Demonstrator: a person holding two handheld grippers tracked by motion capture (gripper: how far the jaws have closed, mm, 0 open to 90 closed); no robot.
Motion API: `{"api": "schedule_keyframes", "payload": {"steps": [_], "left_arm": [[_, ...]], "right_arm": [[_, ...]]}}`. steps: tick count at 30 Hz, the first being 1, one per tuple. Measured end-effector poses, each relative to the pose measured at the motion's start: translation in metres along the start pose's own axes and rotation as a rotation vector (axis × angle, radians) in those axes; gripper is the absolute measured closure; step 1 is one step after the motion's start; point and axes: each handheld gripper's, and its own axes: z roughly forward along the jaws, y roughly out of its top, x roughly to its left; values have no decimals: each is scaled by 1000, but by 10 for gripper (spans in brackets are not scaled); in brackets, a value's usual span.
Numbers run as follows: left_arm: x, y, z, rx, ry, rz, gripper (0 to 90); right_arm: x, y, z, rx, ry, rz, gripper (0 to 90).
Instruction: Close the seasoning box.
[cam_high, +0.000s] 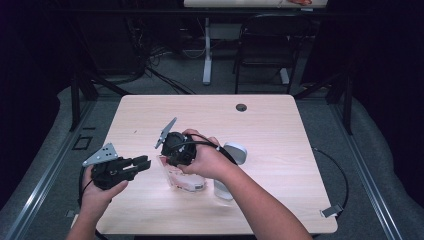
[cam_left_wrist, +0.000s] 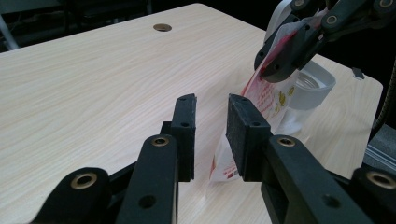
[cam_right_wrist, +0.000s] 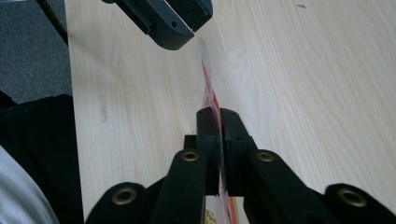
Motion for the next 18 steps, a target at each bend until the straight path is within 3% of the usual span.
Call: {"api": "schedule_keyframes", "payload": {"steps": [18], "left_arm": [[-1, 0, 1, 13, -5, 20, 712]], "right_arm": [[-1, -1, -3, -3, -14, -37, 900]]}}
